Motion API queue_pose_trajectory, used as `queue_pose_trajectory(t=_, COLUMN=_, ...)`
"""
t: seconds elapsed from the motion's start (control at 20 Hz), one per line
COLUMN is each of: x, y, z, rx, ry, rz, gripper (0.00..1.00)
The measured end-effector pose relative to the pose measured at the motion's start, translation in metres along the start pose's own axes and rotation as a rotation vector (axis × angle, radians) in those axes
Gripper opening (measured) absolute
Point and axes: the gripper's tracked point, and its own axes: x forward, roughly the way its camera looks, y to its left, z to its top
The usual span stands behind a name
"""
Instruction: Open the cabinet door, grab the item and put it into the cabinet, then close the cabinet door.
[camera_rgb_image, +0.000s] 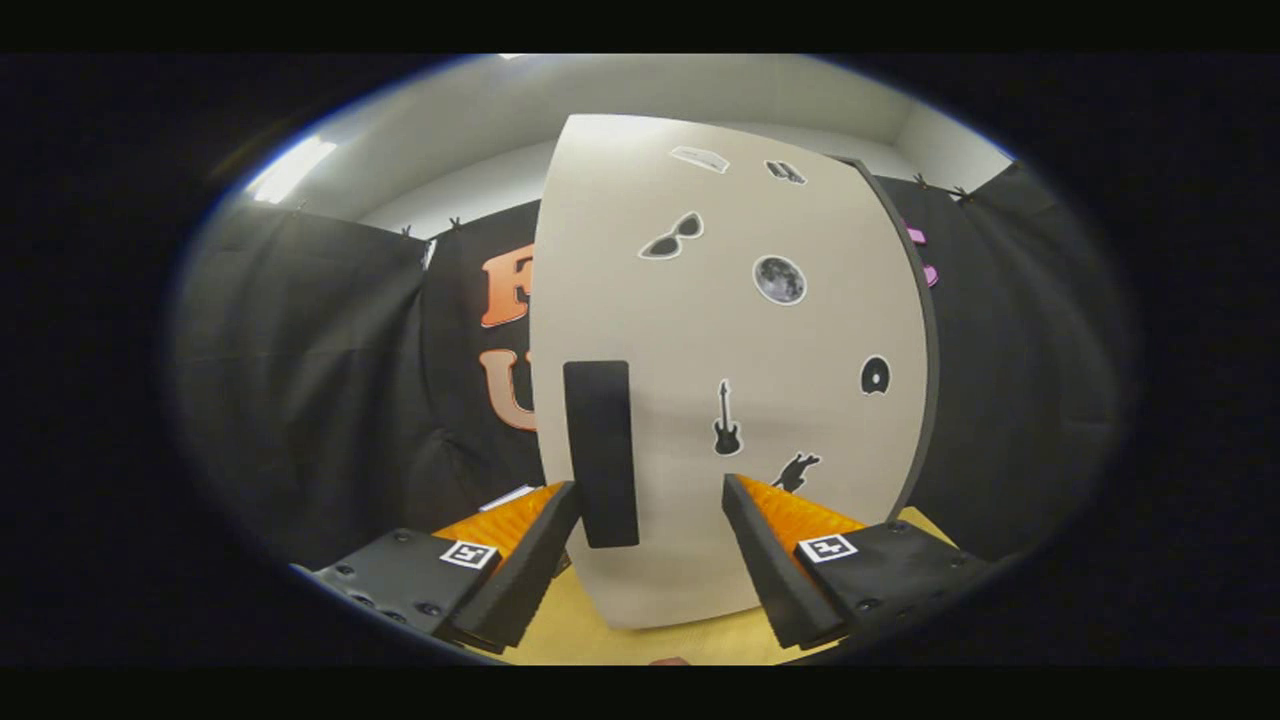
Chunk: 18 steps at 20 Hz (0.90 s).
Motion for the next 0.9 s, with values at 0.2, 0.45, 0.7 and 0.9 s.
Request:
queue_pose_trajectory(t=0.2, x=0.017, y=0.004, z=-0.007, rx=0.016, ry=0.014, rz=0.006, gripper=0.95)
queue_pose_trajectory(t=0.45, x=0.041, y=0.004, z=-0.011, rx=0.002, ry=0.017, rz=-0.021, gripper=0.95)
queue_pose_trajectory(t=0.7, x=0.063, y=0.003, z=-0.011, rx=-0.007, ry=0.014, rz=-0.041, gripper=0.95)
queue_pose_trajectory(t=0.9, x=0.086, y=-0.004, z=-0.032, rx=-0.02, ry=0.083, rz=-0.102, gripper=0.99)
